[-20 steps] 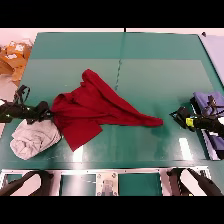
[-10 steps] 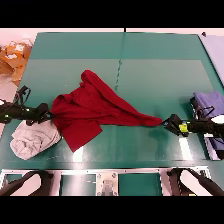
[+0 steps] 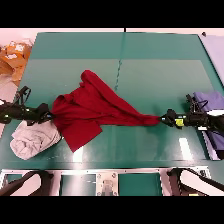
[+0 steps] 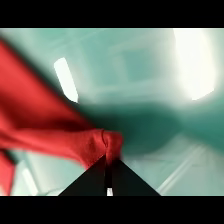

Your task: Fold the shirts.

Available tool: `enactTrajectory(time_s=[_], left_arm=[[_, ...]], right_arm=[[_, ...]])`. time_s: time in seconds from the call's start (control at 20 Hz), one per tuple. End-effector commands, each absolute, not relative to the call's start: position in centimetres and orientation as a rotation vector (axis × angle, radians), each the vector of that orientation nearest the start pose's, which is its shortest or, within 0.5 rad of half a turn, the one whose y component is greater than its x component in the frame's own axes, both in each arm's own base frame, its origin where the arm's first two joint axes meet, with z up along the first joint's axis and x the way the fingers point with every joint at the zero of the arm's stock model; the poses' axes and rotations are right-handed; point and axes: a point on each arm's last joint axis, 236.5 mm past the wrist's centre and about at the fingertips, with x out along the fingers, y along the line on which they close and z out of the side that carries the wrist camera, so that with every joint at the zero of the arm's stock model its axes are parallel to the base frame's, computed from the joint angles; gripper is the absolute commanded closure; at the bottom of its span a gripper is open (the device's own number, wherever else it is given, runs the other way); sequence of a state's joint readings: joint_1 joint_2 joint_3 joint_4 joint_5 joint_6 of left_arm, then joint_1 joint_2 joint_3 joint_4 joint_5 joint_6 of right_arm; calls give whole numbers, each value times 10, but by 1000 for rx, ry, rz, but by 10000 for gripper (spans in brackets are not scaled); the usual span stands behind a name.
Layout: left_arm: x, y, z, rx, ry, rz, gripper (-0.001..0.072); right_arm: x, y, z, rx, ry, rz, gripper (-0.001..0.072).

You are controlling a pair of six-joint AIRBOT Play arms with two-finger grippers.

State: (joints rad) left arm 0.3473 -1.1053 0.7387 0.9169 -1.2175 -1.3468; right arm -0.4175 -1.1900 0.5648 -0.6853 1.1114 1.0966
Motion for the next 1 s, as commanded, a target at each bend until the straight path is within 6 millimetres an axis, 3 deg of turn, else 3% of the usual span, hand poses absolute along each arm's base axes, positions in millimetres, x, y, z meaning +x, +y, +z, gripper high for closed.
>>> enactTrajectory(time_s=[0.0, 0.1, 0.2, 0.3, 0.35, 0.4, 0.45, 0.5, 0.55, 0.6, 0.65, 0.75, 0.85, 0.95], left_arm=[[297, -46, -19, -715, 1317, -255, 689], [312, -61, 22, -725, 1246, -382, 689], [340, -74, 106, -710, 1057, -515, 690], [359, -81, 226, -601, 754, -598, 689], [355, -87, 299, -525, 574, -634, 690], [344, -94, 367, -449, 404, -663, 689], [321, -102, 439, -357, 216, -680, 689], [293, -109, 498, -268, 54, -680, 689], [257, -118, 551, -176, -104, -672, 689], [226, -123, 588, -108, -229, -651, 689], [196, -130, 617, -64, -336, -642, 689], [157, -138, 645, -20, -455, -635, 690], [154, -135, 642, -23, -437, -593, 689], [174, -119, 624, -23, -344, -508, 690]], right_arm=[[301, 81, -26, 982, 1196, 467, 699], [332, 79, 16, 1016, 1050, 505, 699], [366, 70, 90, 993, 851, 552, 699], [388, 54, 209, 938, 564, 583, 699], [388, 43, 270, 909, 419, 574, 699], [379, 32, 336, 870, 264, 548, 699], [363, 24, 394, 826, 130, 520, 699], [338, 20, 450, 760, -5, 499, 698], [314, 21, 491, 712, -101, 482, 698], [290, 24, 524, 666, -175, 464, 698], [269, 29, 548, 616, -234, 446, 698], [232, 37, 589, 513, -372, 397, 698], [202, 45, 616, 433, -481, 341, 698], [188, 55, 623, 386, -511, 323, 698]])
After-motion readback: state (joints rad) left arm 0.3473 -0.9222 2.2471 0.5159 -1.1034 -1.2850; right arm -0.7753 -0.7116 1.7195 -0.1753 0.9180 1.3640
